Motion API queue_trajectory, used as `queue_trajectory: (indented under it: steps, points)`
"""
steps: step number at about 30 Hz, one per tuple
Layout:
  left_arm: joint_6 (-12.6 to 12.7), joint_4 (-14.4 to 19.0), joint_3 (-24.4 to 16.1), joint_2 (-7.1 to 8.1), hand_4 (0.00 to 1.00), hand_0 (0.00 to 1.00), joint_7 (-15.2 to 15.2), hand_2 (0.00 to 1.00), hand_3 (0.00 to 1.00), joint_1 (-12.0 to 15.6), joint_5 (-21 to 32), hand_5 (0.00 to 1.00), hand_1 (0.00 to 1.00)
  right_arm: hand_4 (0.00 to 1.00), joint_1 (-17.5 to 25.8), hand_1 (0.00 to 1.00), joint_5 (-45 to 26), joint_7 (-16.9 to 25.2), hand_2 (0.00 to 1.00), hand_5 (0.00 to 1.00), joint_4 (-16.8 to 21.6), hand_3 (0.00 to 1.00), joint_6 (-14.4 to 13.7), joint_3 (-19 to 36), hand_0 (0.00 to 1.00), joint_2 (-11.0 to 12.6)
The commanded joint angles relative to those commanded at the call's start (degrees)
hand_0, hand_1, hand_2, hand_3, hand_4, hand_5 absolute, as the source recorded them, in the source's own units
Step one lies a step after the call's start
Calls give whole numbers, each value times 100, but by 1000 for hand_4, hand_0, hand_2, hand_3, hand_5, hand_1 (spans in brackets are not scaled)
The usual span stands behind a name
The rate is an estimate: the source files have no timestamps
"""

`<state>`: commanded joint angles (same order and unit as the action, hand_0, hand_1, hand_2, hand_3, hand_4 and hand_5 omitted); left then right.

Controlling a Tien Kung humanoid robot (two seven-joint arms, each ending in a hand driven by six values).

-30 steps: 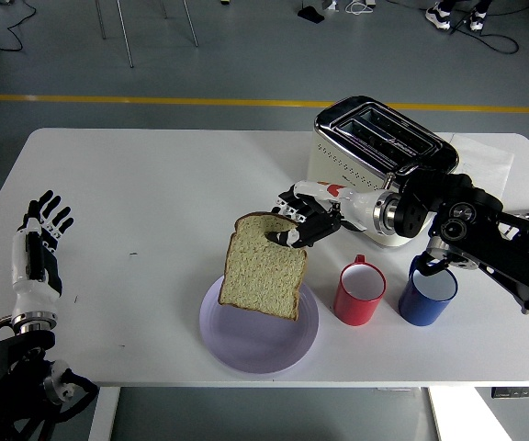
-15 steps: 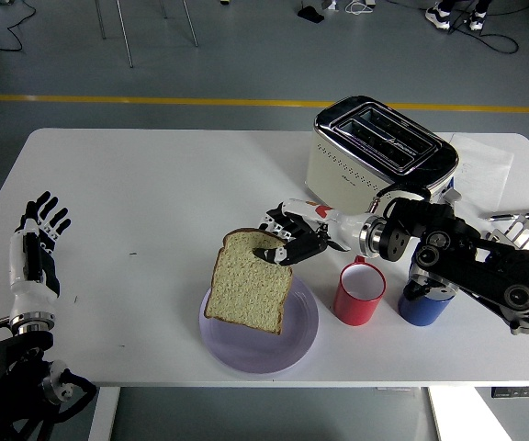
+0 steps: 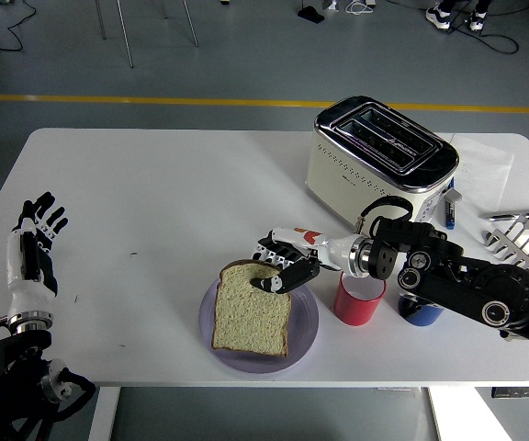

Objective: Push plate across desktop,pick up the break from the machine,place the break in the plate

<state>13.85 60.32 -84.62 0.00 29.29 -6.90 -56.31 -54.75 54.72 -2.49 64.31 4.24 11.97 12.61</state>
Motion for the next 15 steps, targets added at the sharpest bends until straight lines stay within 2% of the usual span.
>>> queue_trajectory:
  steps: [3,4,9,10,15]
  points:
    - [-1,1,5,0,624,742,1,822,748,-3,0,998,770,367,1,293,3,16,364,2,-68,423,-2,-28,262,-54]
    - [-1,4,6,0,648,739,2,820,747,-6,-1,998,768,386,0,329,14,19,400,2,-121,467,-4,-63,278,-89]
    - [-1,9,0,0,648,739,5,820,747,-7,-1,998,768,386,-8,329,68,-5,400,2,-251,467,-39,-128,278,-150]
    - [-1,10,-2,0,650,741,5,830,764,-7,-1,998,766,377,-11,391,85,-15,469,25,-275,525,-57,-132,301,-159]
    - [-4,8,10,0,650,741,3,830,764,-16,2,998,766,377,-26,391,192,-46,469,25,-400,525,-111,-152,301,-196]
